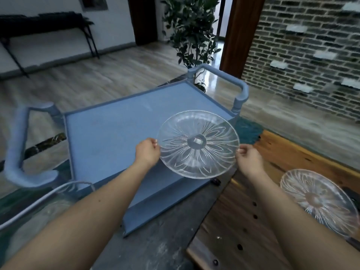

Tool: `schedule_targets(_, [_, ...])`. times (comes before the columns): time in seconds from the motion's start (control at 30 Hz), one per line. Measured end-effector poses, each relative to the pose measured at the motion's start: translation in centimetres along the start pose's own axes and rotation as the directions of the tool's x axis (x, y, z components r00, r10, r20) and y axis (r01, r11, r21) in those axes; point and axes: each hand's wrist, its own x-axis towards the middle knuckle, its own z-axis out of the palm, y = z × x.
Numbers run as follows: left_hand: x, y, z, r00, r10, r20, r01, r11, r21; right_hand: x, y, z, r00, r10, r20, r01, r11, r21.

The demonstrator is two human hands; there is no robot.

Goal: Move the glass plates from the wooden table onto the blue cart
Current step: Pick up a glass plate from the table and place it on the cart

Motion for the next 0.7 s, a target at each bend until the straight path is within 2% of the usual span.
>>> schedule_targets(0.17, [0.1,-1.0,-1.7,0.998,-0.044,-0.045,0.044,0.999,0.002,1.7,-2.2,1.2,0.998,-0.044,0.044,0.044,0.999,-0.003])
schedule_targets(0.37, [-1.3,-0.5,-3.8,0.986,-0.106,-0.127,0.105,0.994,-0.020,2.3,-3.6,1.7,0.986,-0.102,0.130,0.093,0.993,0.074])
schedule_targets(0.7, [0.3,-1.7,-6.1,0.963,-0.176,-0.207,0.157,0.982,-0.105,4.2,-7.0,4.8,0.967,-0.180,0.180,0.160,0.980,0.117])
